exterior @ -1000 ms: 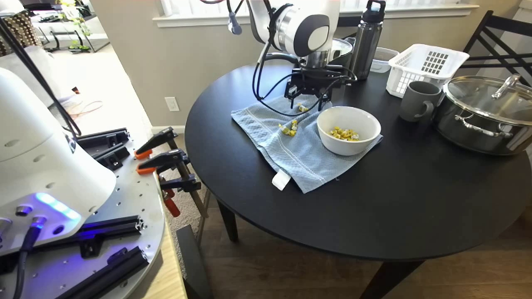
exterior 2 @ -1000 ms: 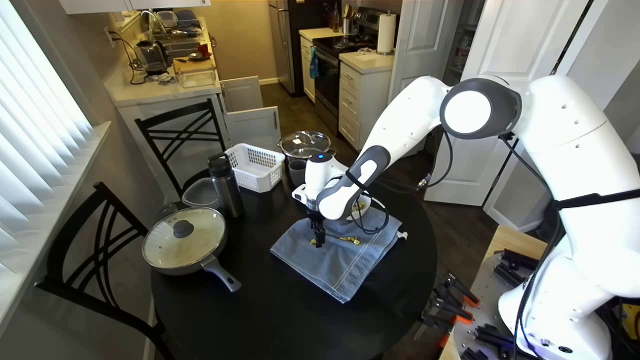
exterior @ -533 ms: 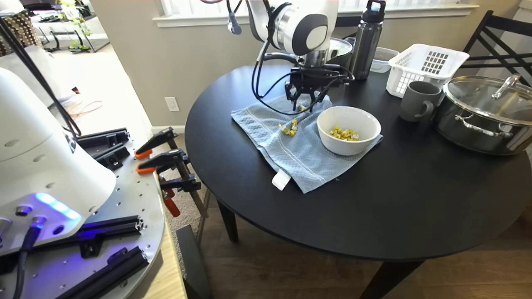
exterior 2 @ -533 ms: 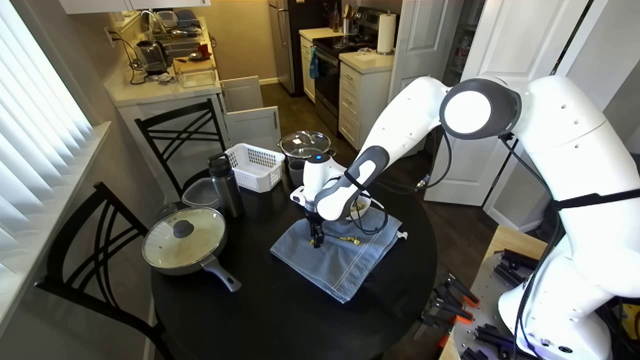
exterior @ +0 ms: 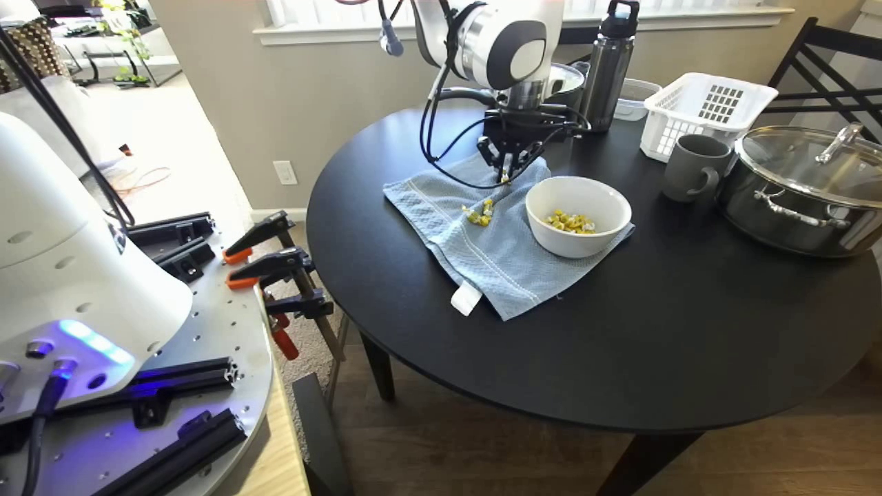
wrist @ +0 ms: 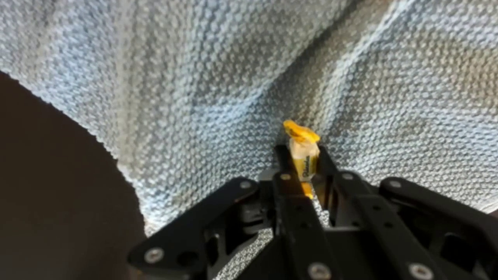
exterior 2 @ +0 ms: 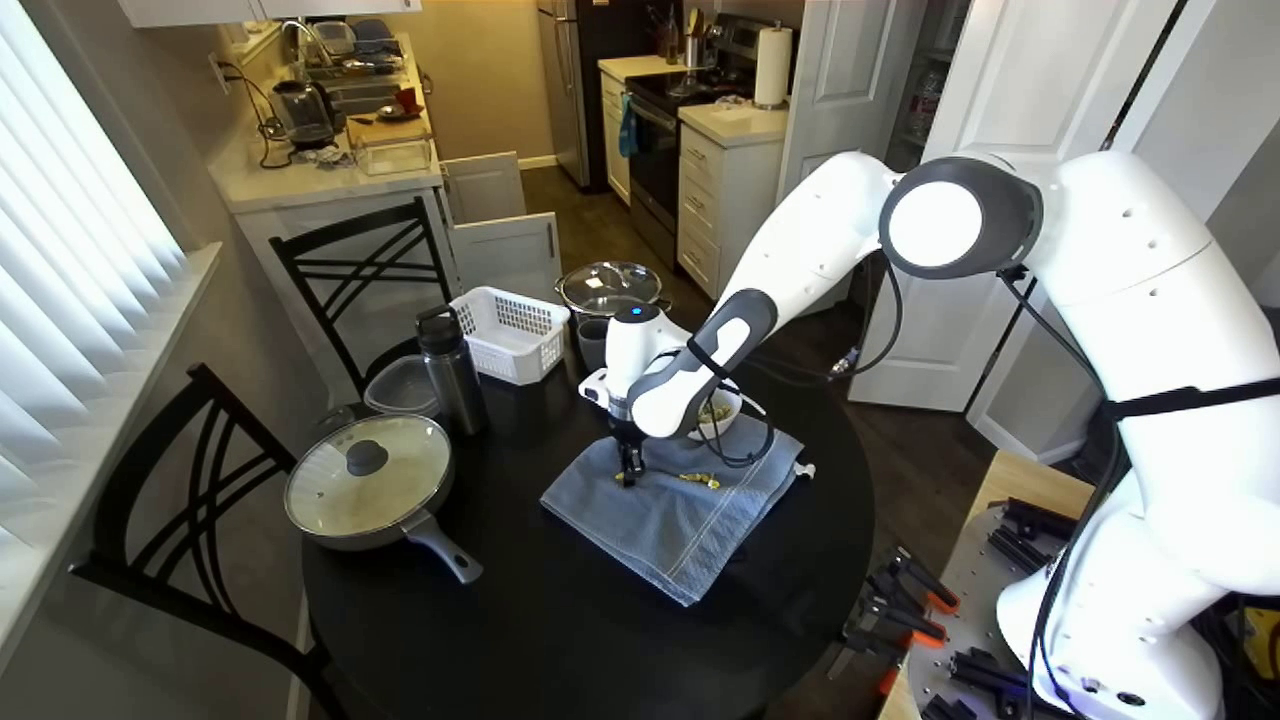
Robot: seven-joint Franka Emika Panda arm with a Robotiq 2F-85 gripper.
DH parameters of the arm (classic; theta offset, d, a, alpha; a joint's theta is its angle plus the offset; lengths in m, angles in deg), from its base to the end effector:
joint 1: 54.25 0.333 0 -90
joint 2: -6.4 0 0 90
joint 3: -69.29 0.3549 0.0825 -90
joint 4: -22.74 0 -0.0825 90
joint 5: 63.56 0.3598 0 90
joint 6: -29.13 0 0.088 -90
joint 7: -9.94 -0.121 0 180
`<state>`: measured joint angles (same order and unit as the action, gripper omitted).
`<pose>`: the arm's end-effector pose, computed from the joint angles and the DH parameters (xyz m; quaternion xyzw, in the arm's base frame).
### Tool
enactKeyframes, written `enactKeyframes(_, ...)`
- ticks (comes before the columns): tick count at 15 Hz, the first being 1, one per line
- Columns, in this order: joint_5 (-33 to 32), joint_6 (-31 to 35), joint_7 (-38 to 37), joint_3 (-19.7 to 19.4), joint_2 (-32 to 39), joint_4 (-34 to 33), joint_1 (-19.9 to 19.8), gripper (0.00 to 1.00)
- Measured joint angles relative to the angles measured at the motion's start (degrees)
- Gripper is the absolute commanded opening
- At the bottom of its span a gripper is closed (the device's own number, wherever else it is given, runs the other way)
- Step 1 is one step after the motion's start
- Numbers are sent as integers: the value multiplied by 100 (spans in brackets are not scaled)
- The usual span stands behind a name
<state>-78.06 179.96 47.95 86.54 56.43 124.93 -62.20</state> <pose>0.6511 0.0932 0.1162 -0.8899 -0.4529 -0.0270 0.0465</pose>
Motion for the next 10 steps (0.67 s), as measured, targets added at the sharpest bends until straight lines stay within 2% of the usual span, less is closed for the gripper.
enactKeyframes(5,82,11,0,20,-99,9,-10,4)
enactKeyframes(10,290,-8,0,95,-705,358,-68,4)
